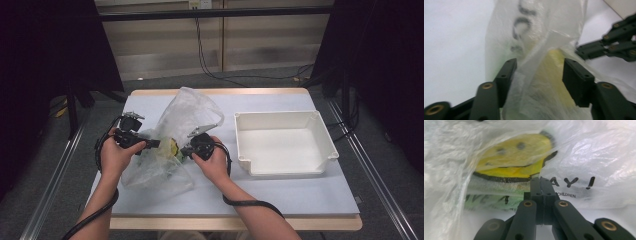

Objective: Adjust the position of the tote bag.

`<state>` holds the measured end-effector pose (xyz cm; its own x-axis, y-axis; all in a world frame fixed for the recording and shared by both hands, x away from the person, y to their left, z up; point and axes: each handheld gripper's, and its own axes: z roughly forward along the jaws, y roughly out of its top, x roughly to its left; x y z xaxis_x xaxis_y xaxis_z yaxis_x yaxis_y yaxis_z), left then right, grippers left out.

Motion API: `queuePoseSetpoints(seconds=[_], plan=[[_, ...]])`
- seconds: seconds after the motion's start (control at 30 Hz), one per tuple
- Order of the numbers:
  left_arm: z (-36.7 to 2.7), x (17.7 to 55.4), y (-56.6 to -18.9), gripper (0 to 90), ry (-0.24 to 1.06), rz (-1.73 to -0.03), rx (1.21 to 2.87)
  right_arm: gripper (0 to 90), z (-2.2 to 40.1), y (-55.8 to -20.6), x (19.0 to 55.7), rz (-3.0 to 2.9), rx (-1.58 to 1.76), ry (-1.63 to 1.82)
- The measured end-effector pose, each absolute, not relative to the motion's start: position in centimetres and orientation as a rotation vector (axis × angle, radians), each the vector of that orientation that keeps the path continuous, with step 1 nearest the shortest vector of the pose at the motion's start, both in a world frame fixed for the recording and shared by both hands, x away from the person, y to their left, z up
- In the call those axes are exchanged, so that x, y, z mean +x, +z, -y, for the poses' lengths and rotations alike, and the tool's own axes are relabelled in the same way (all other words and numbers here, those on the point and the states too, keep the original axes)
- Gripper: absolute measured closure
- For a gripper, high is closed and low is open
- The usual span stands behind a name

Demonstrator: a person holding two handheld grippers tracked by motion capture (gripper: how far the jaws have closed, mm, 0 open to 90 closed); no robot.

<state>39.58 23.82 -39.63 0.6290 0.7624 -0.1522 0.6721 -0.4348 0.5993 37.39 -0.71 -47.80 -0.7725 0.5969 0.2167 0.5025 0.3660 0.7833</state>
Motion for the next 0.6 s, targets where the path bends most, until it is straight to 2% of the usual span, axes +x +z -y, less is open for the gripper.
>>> queuePoseSetpoints(seconds=[0.33,0.6], plan=[[-23.2,39.3,-38.3,39.9,0.197,-1.077,2.230,90.0,2.2,-47.6,33.2,-2.513,0.964,1.369],[-22.6,38.9,-37.7,42.6,0.204,-1.065,2.203,90.0,3.1,-47.7,32.9,-2.504,0.992,1.376]])
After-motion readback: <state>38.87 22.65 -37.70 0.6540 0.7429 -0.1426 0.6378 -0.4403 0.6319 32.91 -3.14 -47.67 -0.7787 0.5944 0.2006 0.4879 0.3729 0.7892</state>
